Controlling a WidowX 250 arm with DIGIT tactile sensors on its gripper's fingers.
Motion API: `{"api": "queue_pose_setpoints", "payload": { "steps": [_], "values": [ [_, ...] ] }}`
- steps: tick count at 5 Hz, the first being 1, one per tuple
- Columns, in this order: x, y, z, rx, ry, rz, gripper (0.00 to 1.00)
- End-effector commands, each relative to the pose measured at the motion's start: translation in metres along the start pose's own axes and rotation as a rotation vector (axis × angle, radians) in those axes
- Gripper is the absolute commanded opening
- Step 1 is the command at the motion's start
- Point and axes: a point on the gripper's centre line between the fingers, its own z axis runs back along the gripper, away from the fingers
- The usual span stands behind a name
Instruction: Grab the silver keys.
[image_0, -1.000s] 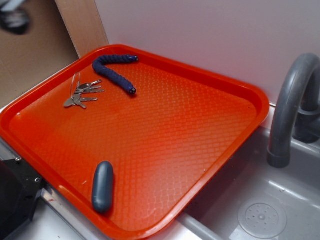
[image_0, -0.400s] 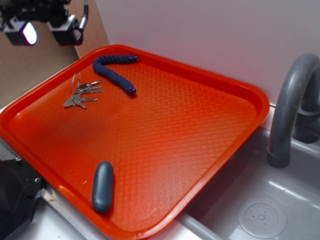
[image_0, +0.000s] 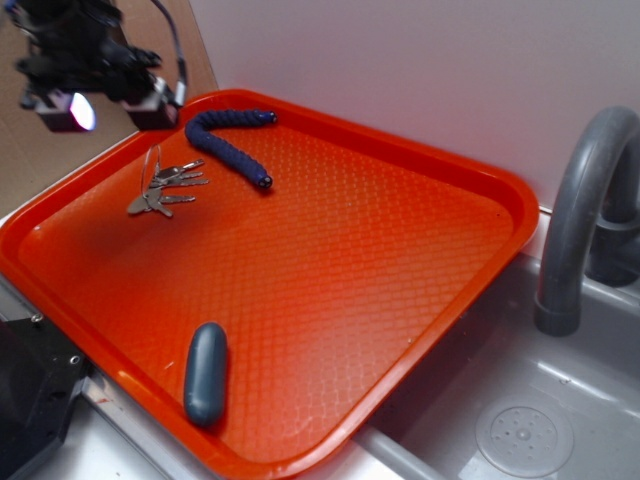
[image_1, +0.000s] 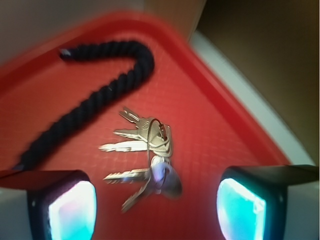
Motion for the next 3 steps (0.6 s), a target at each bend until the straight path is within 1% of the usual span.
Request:
{"api": "queue_pose_setpoints", "payload": {
  "steps": [1, 2, 3],
  "values": [
    [0.0244, 0.0003, -0.0382, -0.046, -0.003, 0.020, 0.00],
    [0.0189, -0.0044, -0.0408, 0.006, -0.028, -0.049, 0.00],
    [0.0186, 0.0012, -0.0354, 0.026, -0.051, -0.074, 0.00]
  ]
}}
